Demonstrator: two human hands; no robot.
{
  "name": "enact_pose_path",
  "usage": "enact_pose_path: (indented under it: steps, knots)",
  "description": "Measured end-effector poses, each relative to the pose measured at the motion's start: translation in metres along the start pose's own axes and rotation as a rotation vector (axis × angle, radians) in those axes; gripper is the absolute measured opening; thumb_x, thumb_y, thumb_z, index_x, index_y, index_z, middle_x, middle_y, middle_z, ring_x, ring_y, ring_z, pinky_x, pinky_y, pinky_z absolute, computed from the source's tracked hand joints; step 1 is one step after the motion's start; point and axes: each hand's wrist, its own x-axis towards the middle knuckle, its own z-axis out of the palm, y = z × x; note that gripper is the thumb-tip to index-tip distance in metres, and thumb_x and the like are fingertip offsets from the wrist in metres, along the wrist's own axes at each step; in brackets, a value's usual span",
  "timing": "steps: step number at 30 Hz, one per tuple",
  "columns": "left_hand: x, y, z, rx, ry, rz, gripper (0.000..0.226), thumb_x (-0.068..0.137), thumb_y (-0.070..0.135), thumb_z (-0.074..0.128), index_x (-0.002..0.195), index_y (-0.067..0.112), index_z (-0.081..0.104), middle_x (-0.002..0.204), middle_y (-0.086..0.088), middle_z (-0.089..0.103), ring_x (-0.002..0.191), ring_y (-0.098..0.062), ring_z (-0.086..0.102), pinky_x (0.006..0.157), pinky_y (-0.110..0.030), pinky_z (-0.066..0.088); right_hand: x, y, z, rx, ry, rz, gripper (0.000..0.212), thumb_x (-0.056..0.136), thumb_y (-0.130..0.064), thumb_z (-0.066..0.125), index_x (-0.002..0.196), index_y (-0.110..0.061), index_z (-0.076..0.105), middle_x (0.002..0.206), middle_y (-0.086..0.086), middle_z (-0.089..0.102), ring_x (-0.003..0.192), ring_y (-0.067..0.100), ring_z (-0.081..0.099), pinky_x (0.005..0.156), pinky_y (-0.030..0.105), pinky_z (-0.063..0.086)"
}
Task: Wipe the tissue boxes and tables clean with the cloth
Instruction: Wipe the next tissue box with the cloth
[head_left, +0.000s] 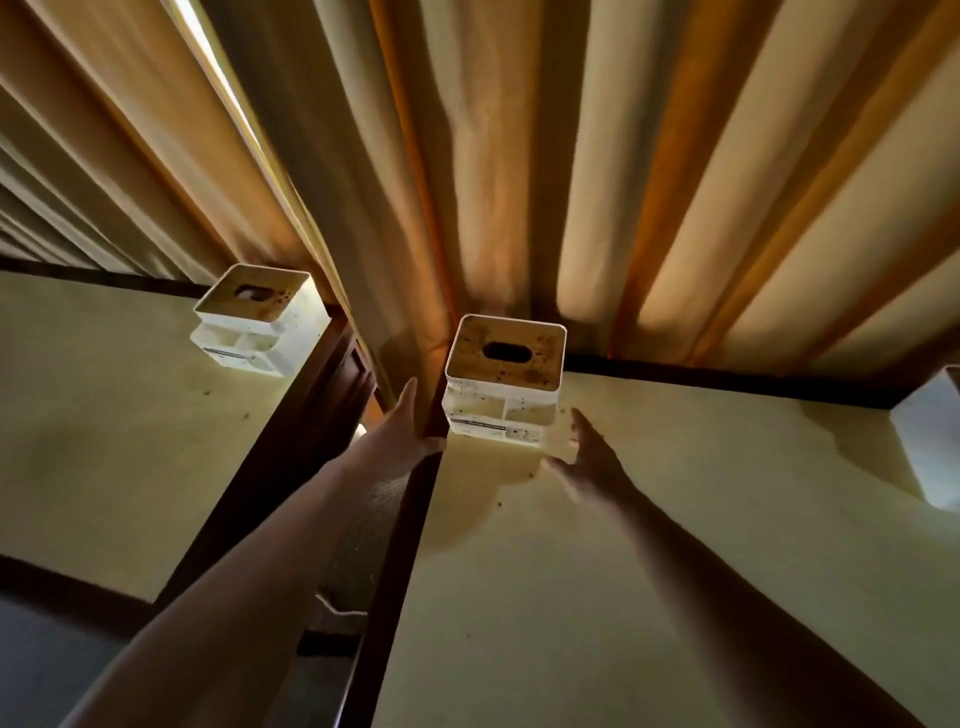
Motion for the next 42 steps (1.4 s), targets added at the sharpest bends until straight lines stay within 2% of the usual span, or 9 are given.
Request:
enact_pose_path:
  steps: [3,6,11,15,17,24,28,36,42]
  knots:
    - [0.029,0.000,-0.004,-0.001,-0.086,0.113,0.115,0.090,0.023,0.073,0.156,0.024,-0.021,0.166,-0.004,0.010,0.152,-0.030,0.013,0.122,-0.048,0.018,0.021,-0.003,0.009,-0.042,-0.038,0.037,0.093,0.094,-0.026,0.063,0.155,-0.019,-0.007,0.157,0.007,0.030,0.133,0.025,0.046,0.098,0.029,0.044]
    - [0.050,-0.005,-0.006,-0.064,-0.154,0.232,0.119,0.077,0.023,0.081,0.156,0.040,-0.006,0.154,0.009,0.038,0.145,-0.021,0.034,0.116,-0.056,0.034,0.036,0.003,0.017,-0.011,-0.060,0.042,0.097,0.096,-0.024,0.060,0.153,-0.023,-0.019,0.158,0.004,0.029,0.129,0.024,0.051,0.095,0.028,0.044]
    - [0.063,-0.010,0.001,-0.130,-0.167,0.302,0.104,0.078,0.013,0.078,0.154,0.044,0.014,0.143,0.011,0.051,0.138,-0.016,0.044,0.110,-0.053,0.042,0.042,0.012,0.028,0.117,0.018,0.007,0.083,0.095,-0.021,0.059,0.155,-0.029,0.003,0.152,0.003,0.041,0.131,0.026,0.051,0.105,0.040,0.046]
    - [0.064,-0.010,0.004,-0.133,-0.170,0.274,0.085,0.083,0.007,0.074,0.150,0.037,0.029,0.135,0.013,0.058,0.130,-0.009,0.051,0.110,-0.047,0.045,0.044,0.010,0.032,0.170,0.062,-0.046,0.067,0.096,-0.014,0.055,0.152,-0.031,0.022,0.140,-0.003,0.055,0.122,0.015,0.056,0.082,0.002,0.041]
    - [0.064,-0.010,0.005,-0.147,-0.174,0.280,0.083,0.084,0.005,0.073,0.149,0.034,0.031,0.134,0.012,0.059,0.129,-0.008,0.052,0.110,-0.044,0.045,0.044,0.011,0.033,0.200,0.087,-0.058,0.066,0.096,-0.015,0.054,0.152,-0.033,0.024,0.137,-0.005,0.058,0.117,0.010,0.058,0.074,-0.003,0.039]
    - [0.038,0.002,0.013,-0.241,-0.191,0.329,0.083,0.085,-0.002,0.070,0.152,0.028,0.030,0.131,0.010,0.063,0.124,-0.002,0.056,0.104,-0.033,0.050,0.024,0.024,0.028,0.396,0.074,-0.018,0.069,0.092,-0.010,0.059,0.149,-0.038,0.032,0.131,-0.009,0.063,0.116,0.006,0.059,0.106,0.037,0.045]
    - [-0.003,0.010,0.035,-0.324,-0.194,0.328,0.082,0.085,0.003,0.071,0.153,0.028,0.031,0.136,0.004,0.062,0.131,-0.015,0.054,0.108,-0.048,0.046,-0.013,0.040,0.011,0.405,0.075,-0.040,0.066,0.087,-0.022,0.061,0.145,-0.043,0.037,0.130,-0.014,0.063,0.118,0.005,0.058,0.103,0.035,0.049]
    - [-0.120,0.064,0.109,-0.389,-0.195,0.363,0.068,0.091,-0.001,0.064,0.150,0.020,0.036,0.124,0.018,0.066,0.119,-0.001,0.059,0.096,-0.021,0.051,-0.135,0.098,-0.034,0.400,0.146,-0.035,0.063,0.095,-0.009,0.057,0.147,-0.038,0.038,0.130,-0.014,0.062,0.117,0.000,0.058,0.101,0.032,0.050]
    - [-0.203,0.090,0.173,-0.397,-0.223,0.369,0.080,0.089,-0.006,0.064,0.154,0.025,0.030,0.131,0.008,0.065,0.124,-0.011,0.059,0.103,-0.038,0.051,-0.235,0.155,-0.055,0.481,0.173,0.011,0.065,0.092,-0.001,0.059,0.145,-0.035,0.042,0.130,-0.012,0.063,0.113,-0.006,0.058,0.096,0.020,0.049]
